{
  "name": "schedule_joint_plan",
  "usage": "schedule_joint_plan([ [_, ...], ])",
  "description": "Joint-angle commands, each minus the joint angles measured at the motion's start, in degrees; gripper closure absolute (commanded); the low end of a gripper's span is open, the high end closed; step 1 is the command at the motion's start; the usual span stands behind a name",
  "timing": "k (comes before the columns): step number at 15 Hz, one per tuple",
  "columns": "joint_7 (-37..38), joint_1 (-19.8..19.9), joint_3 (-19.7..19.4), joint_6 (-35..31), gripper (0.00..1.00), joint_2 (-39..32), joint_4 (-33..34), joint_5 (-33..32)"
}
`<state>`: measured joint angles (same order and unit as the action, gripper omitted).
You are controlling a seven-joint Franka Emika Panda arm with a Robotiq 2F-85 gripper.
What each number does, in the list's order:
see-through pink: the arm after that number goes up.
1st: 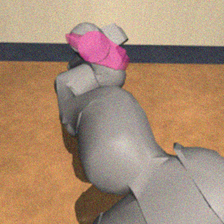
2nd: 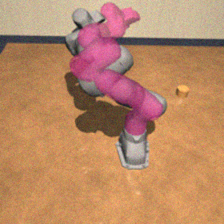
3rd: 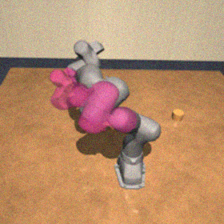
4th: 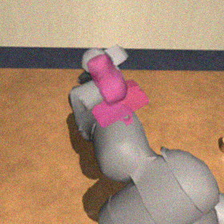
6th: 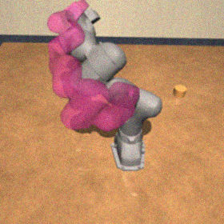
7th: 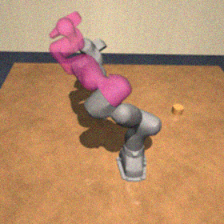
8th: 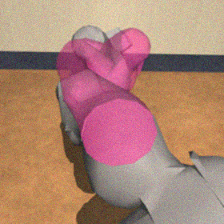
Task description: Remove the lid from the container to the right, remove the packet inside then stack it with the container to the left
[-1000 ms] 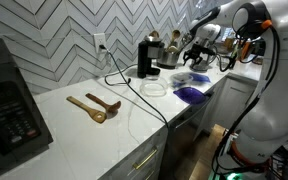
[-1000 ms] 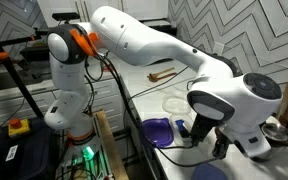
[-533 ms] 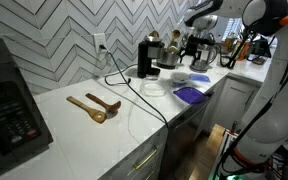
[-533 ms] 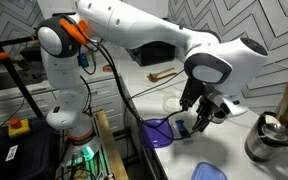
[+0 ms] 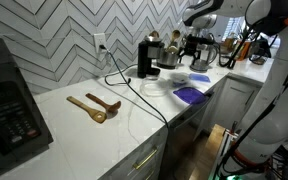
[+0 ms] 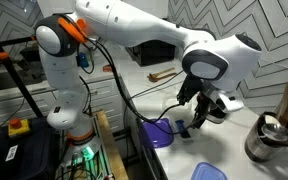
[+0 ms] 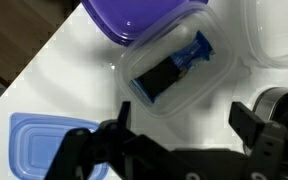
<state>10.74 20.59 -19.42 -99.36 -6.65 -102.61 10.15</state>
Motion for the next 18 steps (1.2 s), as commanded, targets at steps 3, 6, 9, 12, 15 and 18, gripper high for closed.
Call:
schedule_joint_plan([
  [3,3.15,0.43,-0.31,1.18,0.19,0.32,-3.08,4.89],
  [6,5.1,0.85,-0.71,1.15,0.36,-0.13,-3.84,7.52],
  [9,6.55,1.36,-1.1,1.05,0.42,-1.03,-4.22,10.61],
  [12,7.02,1.85,-1.24,1.49,0.49,-2.25,-4.47,13.43],
  [15,7.34,2.21,-1.25,1.96,0.54,-3.66,-4.48,15.09],
  [18,7.33,2.44,-1.11,2.71,0.58,-5.04,-4.33,16.31],
])
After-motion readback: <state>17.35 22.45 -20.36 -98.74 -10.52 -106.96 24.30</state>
